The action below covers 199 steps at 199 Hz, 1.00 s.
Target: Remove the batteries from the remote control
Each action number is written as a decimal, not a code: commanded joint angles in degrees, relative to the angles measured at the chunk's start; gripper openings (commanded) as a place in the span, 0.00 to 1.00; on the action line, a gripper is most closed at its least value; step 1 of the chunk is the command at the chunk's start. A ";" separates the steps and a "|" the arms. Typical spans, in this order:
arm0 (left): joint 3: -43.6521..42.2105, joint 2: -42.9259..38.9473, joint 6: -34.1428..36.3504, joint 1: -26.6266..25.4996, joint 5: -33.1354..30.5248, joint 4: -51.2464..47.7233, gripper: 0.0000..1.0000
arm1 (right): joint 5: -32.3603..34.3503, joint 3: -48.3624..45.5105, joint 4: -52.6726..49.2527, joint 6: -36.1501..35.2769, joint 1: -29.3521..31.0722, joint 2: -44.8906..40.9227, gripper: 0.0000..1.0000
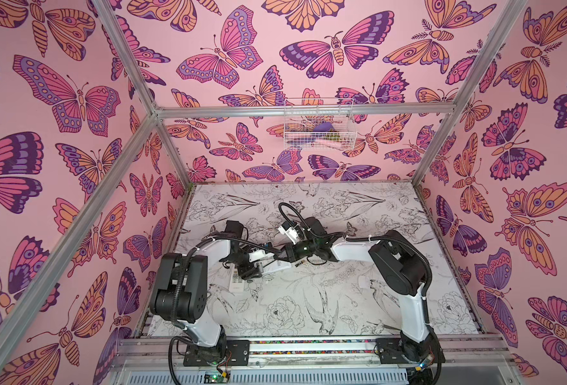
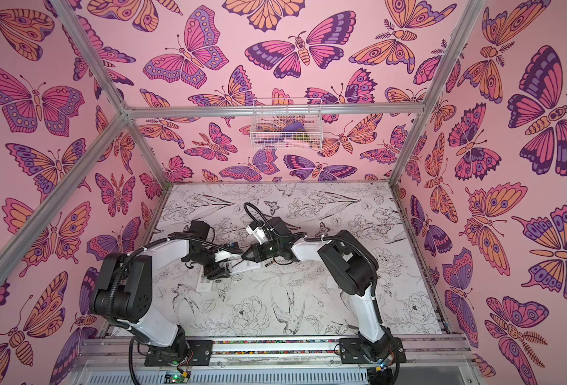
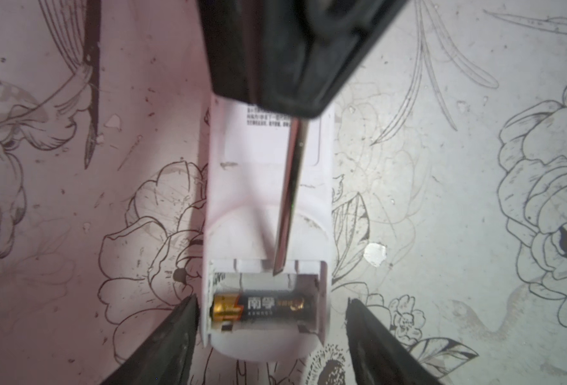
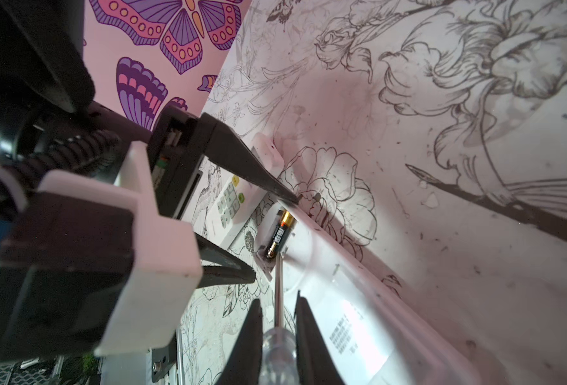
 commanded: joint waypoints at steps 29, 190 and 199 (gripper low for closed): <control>-1.20 0.05 4.06 0.83 1.75 -1.77 0.72 | 4.09 2.87 -5.87 3.64 1.58 -3.47 0.00; -1.04 0.88 5.68 0.54 2.36 -0.78 0.62 | 12.27 10.77 -16.09 7.71 5.41 0.84 0.00; -1.04 0.86 4.90 0.32 1.88 -0.70 0.64 | 11.93 11.27 -17.00 7.44 5.40 1.35 0.00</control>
